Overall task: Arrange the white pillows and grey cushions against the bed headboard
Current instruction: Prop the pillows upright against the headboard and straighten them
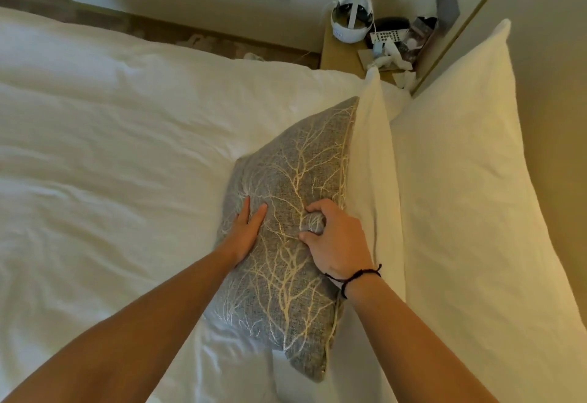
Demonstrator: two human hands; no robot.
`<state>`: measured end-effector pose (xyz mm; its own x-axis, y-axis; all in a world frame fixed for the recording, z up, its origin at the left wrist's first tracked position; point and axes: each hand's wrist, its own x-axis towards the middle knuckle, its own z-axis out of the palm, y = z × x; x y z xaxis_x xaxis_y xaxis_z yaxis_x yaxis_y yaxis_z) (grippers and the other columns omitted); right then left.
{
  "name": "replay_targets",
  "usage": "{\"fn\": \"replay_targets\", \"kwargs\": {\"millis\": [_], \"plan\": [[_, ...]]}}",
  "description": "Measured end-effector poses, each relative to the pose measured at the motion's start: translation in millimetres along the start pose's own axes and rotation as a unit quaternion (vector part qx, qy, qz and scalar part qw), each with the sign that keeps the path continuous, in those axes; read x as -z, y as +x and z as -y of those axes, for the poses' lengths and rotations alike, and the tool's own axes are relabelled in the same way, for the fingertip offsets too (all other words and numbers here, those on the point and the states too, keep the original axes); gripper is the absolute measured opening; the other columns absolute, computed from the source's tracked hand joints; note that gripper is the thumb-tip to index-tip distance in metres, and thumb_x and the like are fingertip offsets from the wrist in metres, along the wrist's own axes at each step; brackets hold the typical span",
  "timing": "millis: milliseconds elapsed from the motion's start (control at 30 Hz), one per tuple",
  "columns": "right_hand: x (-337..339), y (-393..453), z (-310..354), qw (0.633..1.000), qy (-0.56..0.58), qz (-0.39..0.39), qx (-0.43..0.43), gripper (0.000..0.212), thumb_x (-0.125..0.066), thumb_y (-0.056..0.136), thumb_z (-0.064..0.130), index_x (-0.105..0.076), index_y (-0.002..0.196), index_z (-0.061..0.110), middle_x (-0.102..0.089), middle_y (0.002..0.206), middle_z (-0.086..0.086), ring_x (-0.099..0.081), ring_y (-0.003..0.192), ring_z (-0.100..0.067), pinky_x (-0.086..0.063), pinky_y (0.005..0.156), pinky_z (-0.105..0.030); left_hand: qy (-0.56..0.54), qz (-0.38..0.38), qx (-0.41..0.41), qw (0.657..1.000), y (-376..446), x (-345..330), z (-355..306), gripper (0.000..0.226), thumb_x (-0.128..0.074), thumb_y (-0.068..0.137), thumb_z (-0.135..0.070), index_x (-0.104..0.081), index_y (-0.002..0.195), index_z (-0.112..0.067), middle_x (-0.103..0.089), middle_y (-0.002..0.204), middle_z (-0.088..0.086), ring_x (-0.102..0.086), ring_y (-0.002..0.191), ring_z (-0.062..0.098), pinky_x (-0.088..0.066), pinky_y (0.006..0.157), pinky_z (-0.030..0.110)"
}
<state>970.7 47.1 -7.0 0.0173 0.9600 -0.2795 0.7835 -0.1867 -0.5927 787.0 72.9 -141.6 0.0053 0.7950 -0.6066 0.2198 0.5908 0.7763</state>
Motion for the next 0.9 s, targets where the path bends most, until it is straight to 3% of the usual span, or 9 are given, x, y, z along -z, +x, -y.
{"fn": "replay_targets", "kwargs": {"millis": [133, 200, 300, 433, 500, 567, 667, 767, 900], "plan": [[34, -8, -36, 0.999, 0.027, -0.043, 0.005, 0.042, -0.079, 0.08, 0.034, -0.057, 0.115, 0.043, -0.062, 0.075, 0.017, -0.059, 0.061, -0.002, -0.049, 0.06, -0.018, 0.005, 0.031, -0.008, 0.999, 0, -53, -23, 0.114, -0.028, 0.054, -0.104, 0.002, 0.151, -0.052, -0.011, 0.165, -0.005, -0.009, 0.151, 0.023, -0.015, 0.119, 0.059], [50, -12, -54, 0.998, 0.018, -0.058, 0.001, 0.044, -0.079, 0.078, 0.037, -0.057, 0.115, 0.046, -0.063, 0.077, 0.02, -0.06, 0.063, 0.001, -0.045, 0.058, -0.012, 0.05, 0.05, -0.023, 0.997, 3, -78, -27, 0.102, -0.02, 0.052, -0.105, 0.003, 0.142, -0.063, -0.002, 0.165, -0.01, 0.0, 0.152, 0.023, -0.008, 0.119, 0.059], [50, -11, -56, 0.999, -0.014, -0.048, -0.003, 0.044, -0.077, 0.08, 0.04, -0.055, 0.118, 0.045, -0.063, 0.071, 0.014, -0.059, 0.062, -0.002, -0.047, 0.059, -0.02, 0.106, 0.057, -0.026, 0.992, 12, -85, -19, 0.081, -0.011, 0.054, -0.104, 0.005, 0.127, -0.073, 0.011, 0.163, -0.019, 0.008, 0.151, 0.022, -0.004, 0.119, 0.06], [30, 1, -33, 0.995, -0.085, -0.045, -0.005, 0.044, -0.071, 0.082, 0.048, -0.048, 0.119, 0.045, -0.057, 0.074, 0.014, -0.062, 0.075, -0.015, -0.046, 0.062, -0.03, 0.054, 0.02, 0.021, 0.998, 18, -64, -12, 0.104, -0.02, 0.061, -0.101, 0.001, 0.151, -0.052, -0.003, 0.166, -0.006, 0.0, 0.152, 0.024, -0.008, 0.119, 0.06], [30, 1, -31, 0.994, -0.101, -0.045, -0.022, 0.045, -0.07, 0.081, 0.053, -0.047, 0.118, 0.046, -0.057, 0.072, 0.014, -0.061, 0.074, -0.016, -0.044, 0.062, -0.029, 0.043, -0.016, 0.024, 0.999, 5, -63, -14, 0.092, -0.024, 0.076, -0.091, 0.001, 0.153, -0.047, -0.004, 0.166, 0.001, -0.002, 0.152, 0.026, -0.009, 0.119, 0.058], [34, -7, -32, 0.993, -0.11, -0.04, -0.029, 0.047, -0.068, 0.08, 0.058, -0.046, 0.121, 0.049, -0.06, 0.078, 0.016, -0.061, 0.077, -0.014, -0.047, 0.065, -0.03, 0.052, -0.041, -0.007, 0.998, -18, -68, -18, 0.078, -0.023, 0.086, -0.082, 0.002, 0.152, -0.05, -0.002, 0.166, 0.001, -0.002, 0.152, 0.026, -0.008, 0.12, 0.058], [40, -28, -30, 0.996, -0.088, -0.017, -0.014, 0.051, -0.06, 0.084, 0.061, -0.039, 0.13, 0.056, -0.057, 0.107, 0.009, -0.059, 0.096, -0.017, -0.047, 0.077, -0.031, 0.099, -0.022, -0.098, 0.99, -66, -80, -22, 0.076, -0.017, 0.081, -0.087, 0.009, 0.146, -0.058, 0.006, 0.165, -0.01, 0.002, 0.151, 0.021, -0.007, 0.119, 0.06], [51, -71, -36, 0.999, -0.024, -0.035, -0.003, 0.054, -0.061, 0.087, 0.054, -0.038, 0.135, 0.054, -0.052, 0.1, 0.008, -0.053, 0.085, -0.007, -0.037, 0.071, -0.022, 0.15, -0.012, -0.154, 0.977, -106, -88, -30, 0.07, -0.015, 0.079, -0.087, 0.016, 0.139, -0.067, 0.009, 0.164, -0.014, 0.004, 0.152, 0.021, -0.007, 0.118, 0.063], [58, -168, -69, 0.988, -0.004, -0.143, -0.064, 0.046, -0.066, 0.086, 0.051, -0.047, 0.127, 0.046, -0.053, 0.096, 0.014, -0.052, 0.083, 0.001, -0.036, 0.066, -0.012, 0.222, -0.02, -0.217, 0.951, -139, -94, -32, 0.063, -0.014, 0.084, -0.083, 0.018, 0.137, -0.068, 0.013, 0.164, -0.012, 0.008, 0.151, 0.027, -0.008, 0.116, 0.067]]}}
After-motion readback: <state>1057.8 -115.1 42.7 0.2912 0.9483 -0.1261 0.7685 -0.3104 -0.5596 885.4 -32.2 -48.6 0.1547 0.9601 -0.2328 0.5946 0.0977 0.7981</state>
